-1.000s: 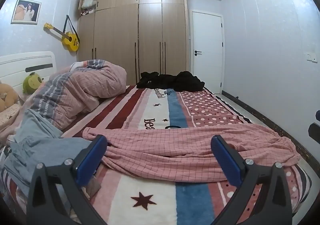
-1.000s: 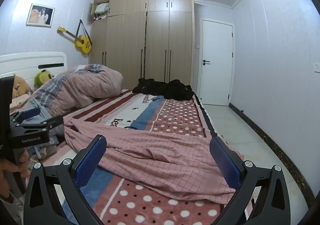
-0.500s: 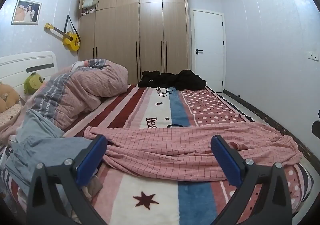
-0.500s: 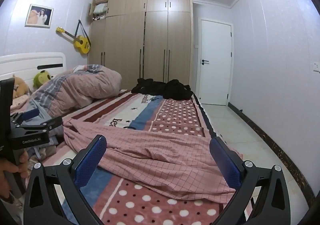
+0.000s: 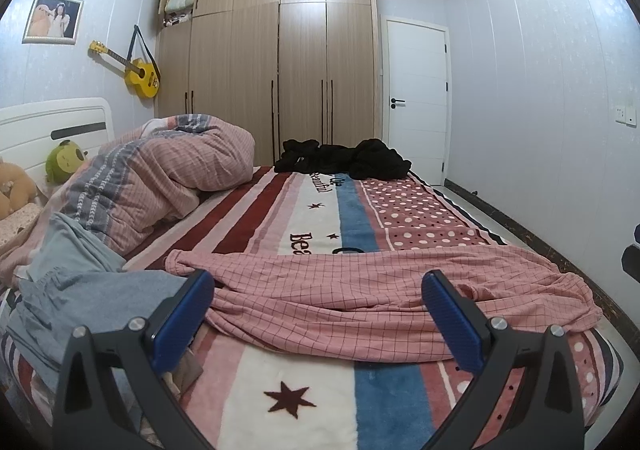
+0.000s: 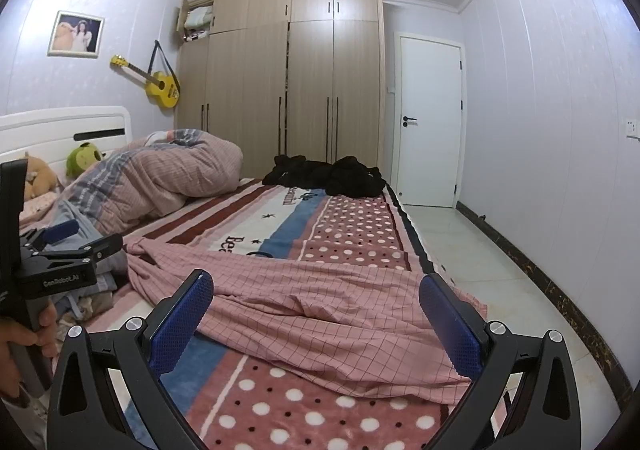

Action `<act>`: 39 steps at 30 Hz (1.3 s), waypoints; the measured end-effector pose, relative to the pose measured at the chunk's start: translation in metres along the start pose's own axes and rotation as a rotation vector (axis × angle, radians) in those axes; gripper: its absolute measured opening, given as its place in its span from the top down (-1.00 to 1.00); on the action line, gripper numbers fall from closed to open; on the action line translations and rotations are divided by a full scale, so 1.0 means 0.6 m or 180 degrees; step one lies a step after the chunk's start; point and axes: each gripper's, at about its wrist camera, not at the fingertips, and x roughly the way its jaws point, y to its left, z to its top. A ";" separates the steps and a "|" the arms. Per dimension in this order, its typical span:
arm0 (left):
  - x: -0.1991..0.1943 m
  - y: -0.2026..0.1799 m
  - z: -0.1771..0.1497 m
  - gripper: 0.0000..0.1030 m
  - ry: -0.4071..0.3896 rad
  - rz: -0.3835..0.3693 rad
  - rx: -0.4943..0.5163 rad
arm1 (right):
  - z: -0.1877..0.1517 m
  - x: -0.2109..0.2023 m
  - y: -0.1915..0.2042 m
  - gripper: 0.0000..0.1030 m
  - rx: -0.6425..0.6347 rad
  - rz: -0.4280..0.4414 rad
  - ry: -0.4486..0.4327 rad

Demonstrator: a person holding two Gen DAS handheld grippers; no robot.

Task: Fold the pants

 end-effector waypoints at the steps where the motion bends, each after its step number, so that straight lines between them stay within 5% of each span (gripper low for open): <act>1: -0.001 0.001 0.001 -0.99 0.0002 -0.0002 0.0002 | 0.001 0.001 0.000 -0.99 0.0001 -0.0002 0.0004; 39: -0.001 0.002 -0.002 -0.99 -0.0025 0.0016 -0.0017 | 0.001 -0.003 0.005 -0.99 0.0051 -0.0044 0.0018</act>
